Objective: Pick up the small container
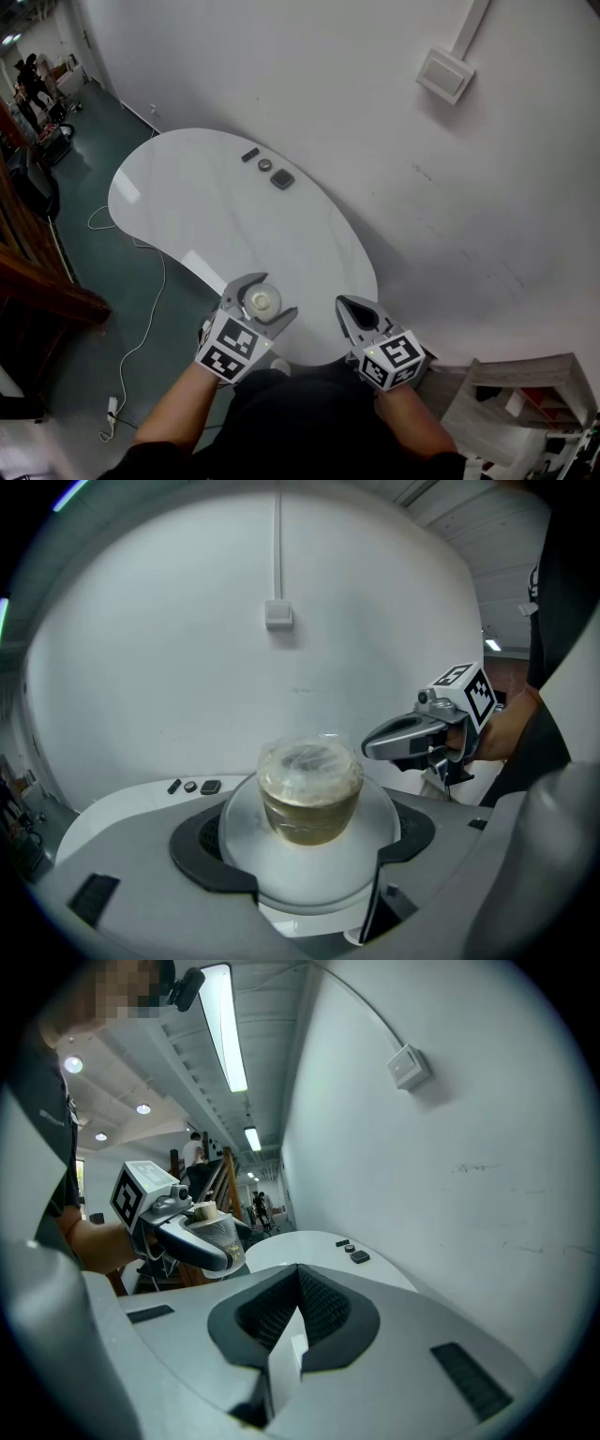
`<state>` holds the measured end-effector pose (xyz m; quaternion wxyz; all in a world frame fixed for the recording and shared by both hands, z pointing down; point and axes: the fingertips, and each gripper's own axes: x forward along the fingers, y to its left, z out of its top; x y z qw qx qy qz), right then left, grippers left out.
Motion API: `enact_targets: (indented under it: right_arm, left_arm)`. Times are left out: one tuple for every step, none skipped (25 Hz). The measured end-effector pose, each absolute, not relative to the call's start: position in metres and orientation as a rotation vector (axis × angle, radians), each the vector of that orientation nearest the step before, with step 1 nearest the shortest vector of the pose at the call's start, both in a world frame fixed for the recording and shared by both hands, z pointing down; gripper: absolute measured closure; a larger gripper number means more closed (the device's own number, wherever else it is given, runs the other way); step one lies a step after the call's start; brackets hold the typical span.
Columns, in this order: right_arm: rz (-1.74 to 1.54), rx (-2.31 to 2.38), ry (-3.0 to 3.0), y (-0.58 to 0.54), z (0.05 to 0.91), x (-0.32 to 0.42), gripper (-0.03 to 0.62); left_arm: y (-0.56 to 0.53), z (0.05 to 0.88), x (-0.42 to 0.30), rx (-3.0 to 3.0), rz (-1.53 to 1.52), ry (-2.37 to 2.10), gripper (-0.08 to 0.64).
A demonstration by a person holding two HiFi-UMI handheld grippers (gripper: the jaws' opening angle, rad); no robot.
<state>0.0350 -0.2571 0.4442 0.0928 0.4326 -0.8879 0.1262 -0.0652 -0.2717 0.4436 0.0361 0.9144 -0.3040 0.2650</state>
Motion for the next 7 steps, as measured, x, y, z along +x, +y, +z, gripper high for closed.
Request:
enact_targets:
  right_arm:
    - [0.374,1.284,-2.636,-0.2566,0.4441,0.0347,0.597]
    - [0.373,1.283,-2.636,-0.2559,0.4441,0.0340,0.597]
    - [0.372,1.281,-2.636,-0.2552,0.4442,0.0335,0.597]
    - [0.371,1.281,-2.636,-0.2546,0.4443,0.0332,0.597]
    - [0.371,1.282,-2.636,-0.2540,0.4443,0.0331,0.597]
    - [0.371,1.282,-2.635,-0.2534,0.4443,0.0330,0.597]
    - [0.371,1.283,-2.635,-0.2529,0.4444,0.0330,0.597]
  left_arm:
    - [-0.2715,0.4436,-0.0654,2.808,0.814,-0.934,0.209]
    - [-0.2711,0.4434,-0.0657,2.808,0.813,-0.935,0.209]
    - [-0.2706,0.4433,-0.0658,2.809,0.812,-0.936,0.209]
    - [-0.2702,0.4431,-0.0658,2.810,0.812,-0.935,0.209]
    - [-0.2697,0.4429,-0.0656,2.812,0.812,-0.934,0.209]
    - [-0.2693,0.4428,-0.0653,2.813,0.813,-0.932,0.209]
    - [-0.2689,0.4426,-0.0651,2.814,0.813,-0.930,0.209]
